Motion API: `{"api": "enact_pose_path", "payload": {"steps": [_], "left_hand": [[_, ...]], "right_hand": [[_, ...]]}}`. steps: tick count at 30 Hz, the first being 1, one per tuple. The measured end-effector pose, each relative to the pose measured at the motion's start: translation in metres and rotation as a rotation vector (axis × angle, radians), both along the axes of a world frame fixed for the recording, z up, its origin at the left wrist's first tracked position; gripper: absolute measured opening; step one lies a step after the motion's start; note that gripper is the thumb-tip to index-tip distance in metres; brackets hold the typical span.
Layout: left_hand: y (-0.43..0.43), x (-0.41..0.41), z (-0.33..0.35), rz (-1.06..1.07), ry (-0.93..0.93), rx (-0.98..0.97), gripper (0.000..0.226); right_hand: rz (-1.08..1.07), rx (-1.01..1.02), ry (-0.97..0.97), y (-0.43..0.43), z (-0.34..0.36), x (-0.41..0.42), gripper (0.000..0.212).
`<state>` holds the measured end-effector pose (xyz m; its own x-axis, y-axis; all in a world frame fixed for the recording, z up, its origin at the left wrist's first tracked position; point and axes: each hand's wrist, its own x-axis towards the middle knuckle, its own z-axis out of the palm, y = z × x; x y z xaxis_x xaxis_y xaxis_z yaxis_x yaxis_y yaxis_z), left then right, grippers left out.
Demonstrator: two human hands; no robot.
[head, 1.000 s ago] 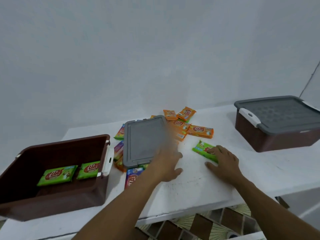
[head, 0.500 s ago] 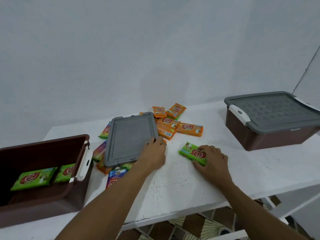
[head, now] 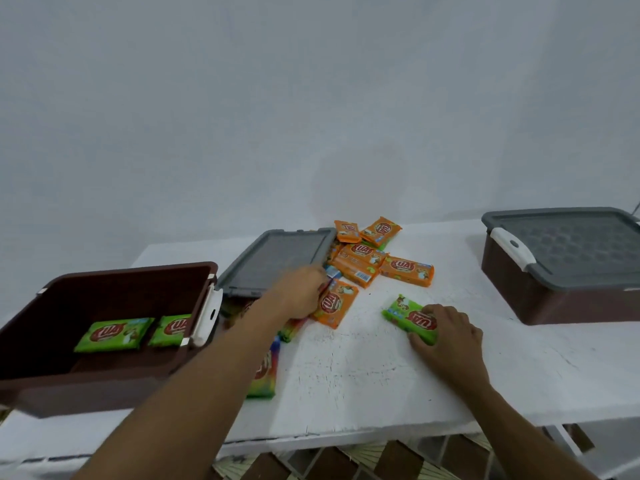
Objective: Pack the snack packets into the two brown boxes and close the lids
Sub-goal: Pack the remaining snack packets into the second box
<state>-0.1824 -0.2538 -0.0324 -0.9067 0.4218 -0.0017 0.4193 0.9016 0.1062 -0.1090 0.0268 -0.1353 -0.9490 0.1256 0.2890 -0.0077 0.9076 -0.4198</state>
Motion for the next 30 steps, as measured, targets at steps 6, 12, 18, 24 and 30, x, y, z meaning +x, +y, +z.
{"api": "enact_pose_path", "payload": {"steps": [6, 12, 18, 24, 30], "left_hand": [[0.003, 0.008, -0.042, 0.017, -0.029, -0.109, 0.057], [0.033, 0.028, -0.043, 0.037, -0.064, -0.132, 0.066], [0.053, 0.056, -0.039, 0.082, -0.163, -0.073, 0.088], [0.021, 0.061, 0.012, 0.009, -0.151, -0.052, 0.083], [-0.063, 0.072, 0.079, 0.029, -0.246, 0.294, 0.048]], "right_hand": [[-0.009, -0.012, -0.009, -0.002, 0.002, 0.0, 0.052], [-0.015, -0.104, -0.046, -0.002, 0.008, 0.003, 0.068], [-0.049, -0.072, -0.134, -0.005, 0.017, 0.011, 0.074], [-0.06, -0.141, -0.325, -0.037, 0.055, 0.013, 0.079], [0.133, -0.88, -0.283, -0.121, 0.111, 0.011, 0.041]]}}
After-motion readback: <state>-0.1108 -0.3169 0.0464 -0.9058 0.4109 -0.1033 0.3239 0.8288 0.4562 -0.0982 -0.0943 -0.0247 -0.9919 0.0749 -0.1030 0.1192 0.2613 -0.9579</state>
